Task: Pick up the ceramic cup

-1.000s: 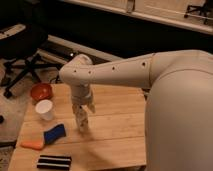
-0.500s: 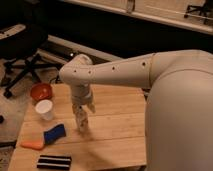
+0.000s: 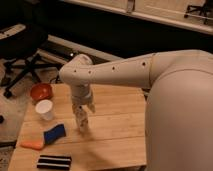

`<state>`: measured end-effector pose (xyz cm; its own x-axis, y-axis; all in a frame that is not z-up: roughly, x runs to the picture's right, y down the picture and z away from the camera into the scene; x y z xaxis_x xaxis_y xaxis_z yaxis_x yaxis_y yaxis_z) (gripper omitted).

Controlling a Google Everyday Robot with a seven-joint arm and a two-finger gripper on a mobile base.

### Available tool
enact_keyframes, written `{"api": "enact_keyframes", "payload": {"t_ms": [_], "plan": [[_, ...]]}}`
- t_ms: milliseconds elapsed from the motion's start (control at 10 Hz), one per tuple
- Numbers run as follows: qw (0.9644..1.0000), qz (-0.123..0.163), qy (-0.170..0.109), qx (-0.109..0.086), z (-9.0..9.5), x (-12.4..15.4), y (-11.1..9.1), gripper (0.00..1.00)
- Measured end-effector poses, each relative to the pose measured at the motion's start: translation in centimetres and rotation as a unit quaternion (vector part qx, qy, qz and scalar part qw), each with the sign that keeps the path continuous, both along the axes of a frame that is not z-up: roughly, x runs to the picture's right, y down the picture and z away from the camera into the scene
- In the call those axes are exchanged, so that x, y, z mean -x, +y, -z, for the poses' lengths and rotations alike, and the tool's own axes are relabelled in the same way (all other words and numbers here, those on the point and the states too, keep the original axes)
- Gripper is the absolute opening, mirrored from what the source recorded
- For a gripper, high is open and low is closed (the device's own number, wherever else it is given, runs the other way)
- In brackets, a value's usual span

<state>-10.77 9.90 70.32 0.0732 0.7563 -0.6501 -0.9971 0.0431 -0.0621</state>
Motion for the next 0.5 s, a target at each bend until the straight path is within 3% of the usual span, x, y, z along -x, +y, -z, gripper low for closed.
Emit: {"api": "enact_keyframes", "payload": {"t_ms": [500], "plan": [[1.0000, -0.003, -0.008, -0.002, 0.26, 0.42, -0.37, 0.65]]}}
